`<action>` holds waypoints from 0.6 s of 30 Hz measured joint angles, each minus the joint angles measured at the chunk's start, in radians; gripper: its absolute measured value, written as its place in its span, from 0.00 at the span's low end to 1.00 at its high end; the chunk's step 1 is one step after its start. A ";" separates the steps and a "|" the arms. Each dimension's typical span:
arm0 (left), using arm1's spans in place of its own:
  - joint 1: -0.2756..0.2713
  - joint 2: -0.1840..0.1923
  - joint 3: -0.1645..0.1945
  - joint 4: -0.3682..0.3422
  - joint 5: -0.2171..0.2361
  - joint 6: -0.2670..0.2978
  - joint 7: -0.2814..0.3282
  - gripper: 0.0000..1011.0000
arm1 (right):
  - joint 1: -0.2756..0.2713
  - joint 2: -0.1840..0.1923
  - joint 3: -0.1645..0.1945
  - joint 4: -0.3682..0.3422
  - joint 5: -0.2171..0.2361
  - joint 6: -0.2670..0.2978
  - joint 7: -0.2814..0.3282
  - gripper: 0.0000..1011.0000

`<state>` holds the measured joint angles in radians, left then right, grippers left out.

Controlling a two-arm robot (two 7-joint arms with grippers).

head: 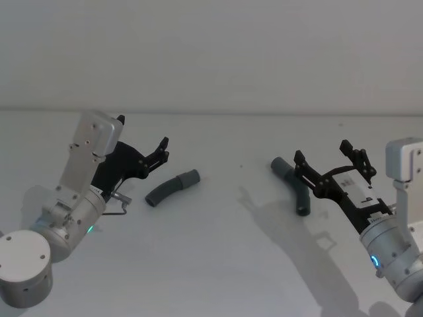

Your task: Use both hands to pick up one end of the pipe from the table, align the ends, and insert them.

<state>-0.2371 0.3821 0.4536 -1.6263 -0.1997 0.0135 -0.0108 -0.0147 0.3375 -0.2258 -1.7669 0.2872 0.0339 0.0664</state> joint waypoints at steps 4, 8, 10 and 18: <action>0.000 0.000 0.000 0.000 0.000 0.000 0.000 0.99 | 0.000 0.000 0.000 0.000 0.000 0.000 0.000 0.99; 0.000 0.000 0.000 0.000 0.000 0.000 0.000 0.99 | 0.000 0.000 0.000 0.000 0.000 0.000 0.000 0.99; 0.000 0.000 0.001 0.000 0.000 0.000 0.000 0.99 | 0.000 0.000 0.000 0.000 0.000 0.000 0.000 0.99; 0.000 0.000 0.001 0.000 -0.001 0.000 0.000 0.99 | 0.000 0.000 0.000 0.000 0.000 0.000 0.000 0.99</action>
<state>-0.2371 0.3821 0.4543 -1.6263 -0.2003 0.0136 -0.0109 -0.0147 0.3375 -0.2259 -1.7668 0.2874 0.0340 0.0668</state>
